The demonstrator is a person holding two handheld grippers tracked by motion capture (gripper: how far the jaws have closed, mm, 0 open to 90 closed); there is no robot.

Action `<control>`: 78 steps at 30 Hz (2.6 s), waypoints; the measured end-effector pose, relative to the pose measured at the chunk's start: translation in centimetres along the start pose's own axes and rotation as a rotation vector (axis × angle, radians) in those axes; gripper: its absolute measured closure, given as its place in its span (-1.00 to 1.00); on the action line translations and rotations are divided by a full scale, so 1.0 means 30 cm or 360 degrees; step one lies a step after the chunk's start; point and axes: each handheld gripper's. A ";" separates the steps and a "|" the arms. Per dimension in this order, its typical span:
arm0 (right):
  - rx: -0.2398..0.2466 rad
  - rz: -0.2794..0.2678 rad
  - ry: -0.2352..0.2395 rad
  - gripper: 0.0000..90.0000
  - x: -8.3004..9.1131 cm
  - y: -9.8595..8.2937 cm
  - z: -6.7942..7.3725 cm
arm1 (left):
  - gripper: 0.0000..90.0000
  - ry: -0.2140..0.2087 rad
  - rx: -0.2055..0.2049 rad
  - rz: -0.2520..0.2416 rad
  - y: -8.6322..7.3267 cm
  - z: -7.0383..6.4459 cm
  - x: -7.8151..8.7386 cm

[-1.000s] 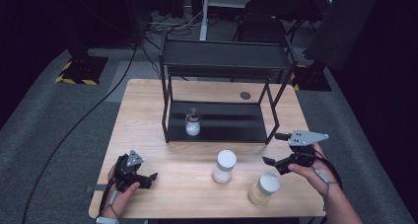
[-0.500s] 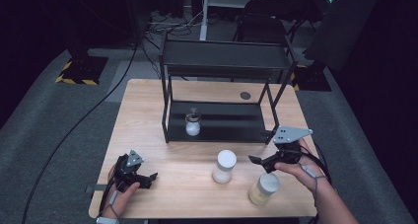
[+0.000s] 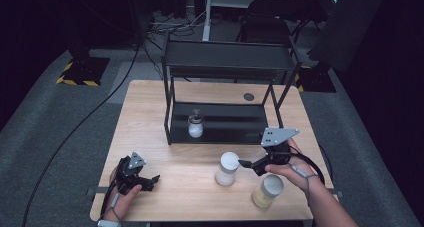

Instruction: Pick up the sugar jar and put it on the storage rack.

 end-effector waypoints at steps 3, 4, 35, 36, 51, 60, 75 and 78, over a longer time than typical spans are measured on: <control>0.0000 0.0009 0.0020 -0.73 -0.017 0.008 0.000 | -0.99 0.0000 0.0000 -0.0001 0.000 0.000 0.000; -0.0003 0.0011 0.0035 -0.72 -0.024 0.009 -0.003 | -0.99 0.0000 0.0001 -0.0002 -0.001 0.000 0.000; 0.0028 0.0305 0.0294 -0.63 -0.198 0.077 -0.046 | -0.99 0.0000 0.0001 0.0000 0.000 0.000 0.000; 0.0027 0.0318 0.0300 -0.62 -0.202 0.078 -0.048 | -0.99 0.0000 0.0001 -0.0001 0.000 0.000 0.000; 0.0060 0.0422 0.0330 -0.29 -0.244 0.085 -0.058 | -0.99 0.0000 0.0001 0.0000 0.000 0.000 0.000; 0.0075 0.0422 0.0322 -0.25 -0.243 0.088 -0.056 | -0.99 0.0000 0.0001 -0.0001 0.000 0.000 0.000; 0.0045 0.0245 0.0275 -0.25 -0.194 0.102 -0.099 | -0.99 0.0002 0.0002 -0.0001 0.000 -0.001 0.000; 0.0039 0.0215 0.0251 -0.25 -0.182 0.115 -0.113 | -0.99 0.0002 0.0002 -0.0001 -0.001 -0.001 0.000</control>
Point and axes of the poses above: each handheld gripper's, and its own axes: x roughly backward along the jaws, y roughly out of its top, z roughly to its left, and after that the axes turned 9 degrees about -z, right-handed
